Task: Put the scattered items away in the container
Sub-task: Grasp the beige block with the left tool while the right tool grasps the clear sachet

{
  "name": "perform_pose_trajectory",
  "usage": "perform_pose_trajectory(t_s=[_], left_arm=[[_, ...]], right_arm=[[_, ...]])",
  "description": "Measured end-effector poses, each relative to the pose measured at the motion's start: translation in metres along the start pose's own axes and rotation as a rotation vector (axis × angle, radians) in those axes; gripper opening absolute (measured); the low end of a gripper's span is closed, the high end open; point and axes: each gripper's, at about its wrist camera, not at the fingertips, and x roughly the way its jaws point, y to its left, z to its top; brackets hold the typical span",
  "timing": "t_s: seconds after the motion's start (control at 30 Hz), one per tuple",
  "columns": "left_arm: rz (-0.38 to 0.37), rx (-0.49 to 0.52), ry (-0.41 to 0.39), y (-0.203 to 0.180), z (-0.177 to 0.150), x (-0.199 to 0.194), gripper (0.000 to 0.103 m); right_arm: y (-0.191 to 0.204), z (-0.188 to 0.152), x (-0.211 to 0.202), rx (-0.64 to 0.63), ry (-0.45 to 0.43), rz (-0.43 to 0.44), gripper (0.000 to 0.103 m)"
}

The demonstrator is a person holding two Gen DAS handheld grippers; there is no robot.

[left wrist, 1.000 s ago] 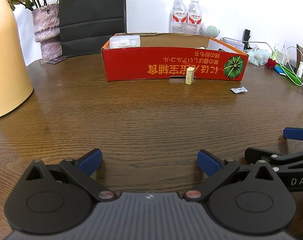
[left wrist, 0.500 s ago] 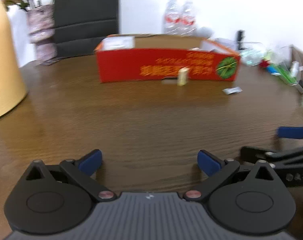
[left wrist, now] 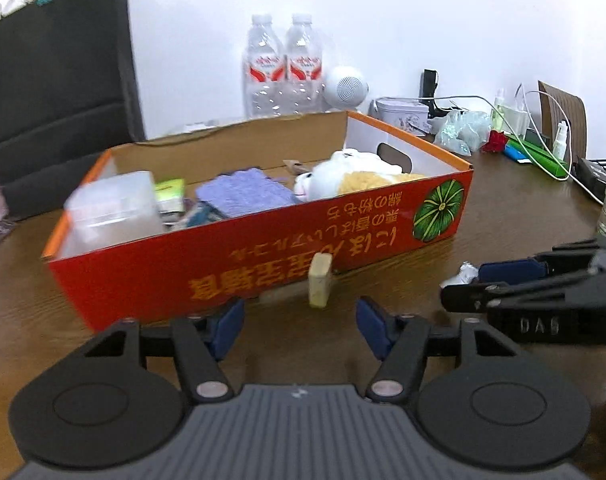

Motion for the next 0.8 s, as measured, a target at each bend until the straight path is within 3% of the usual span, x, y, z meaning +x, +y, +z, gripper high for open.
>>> perform_pose_trajectory(t_s=[0.07, 0.1, 0.2, 0.33, 0.43, 0.5, 0.57, 0.7, 0.8], left_arm=[[0.007, 0.004, 0.021, -0.002, 0.002, 0.010, 0.063], [0.002, 0.005, 0.026, -0.001, 0.002, 0.014, 0.056], [-0.021, -0.005, 0.037, -0.001, 0.002, 0.021, 0.045], [-0.045, -0.002, 0.038, -0.003, 0.004, 0.029, 0.038], [-0.055, -0.004, 0.032, -0.004, 0.006, 0.031, 0.027], [-0.052, -0.017, 0.033, -0.004, 0.006, 0.032, 0.014], [-0.039, -0.050, 0.040, -0.003, 0.006, 0.031, 0.012], [-0.029, -0.100, 0.028, -0.005, 0.001, 0.019, 0.012], [0.041, -0.070, -0.028, -0.018, -0.004, -0.005, 0.012]], right_arm=[[-0.001, -0.001, 0.003, -0.014, -0.026, 0.013, 0.042], [-0.001, -0.001, 0.004, -0.018, -0.033, 0.020, 0.042], [-0.001, -0.002, 0.006, -0.036, -0.051, 0.030, 0.031], [0.002, -0.004, 0.005, -0.074, -0.057, 0.018, 0.030], [0.002, -0.006, 0.003, -0.089, -0.055, 0.026, 0.030], [0.001, -0.005, 0.003, -0.105, -0.053, 0.026, 0.018], [0.002, -0.004, 0.002, -0.125, -0.037, 0.017, 0.011], [0.001, -0.005, -0.001, -0.131, -0.028, 0.020, 0.010], [-0.003, -0.005, -0.003, -0.111, -0.029, 0.033, 0.009]])
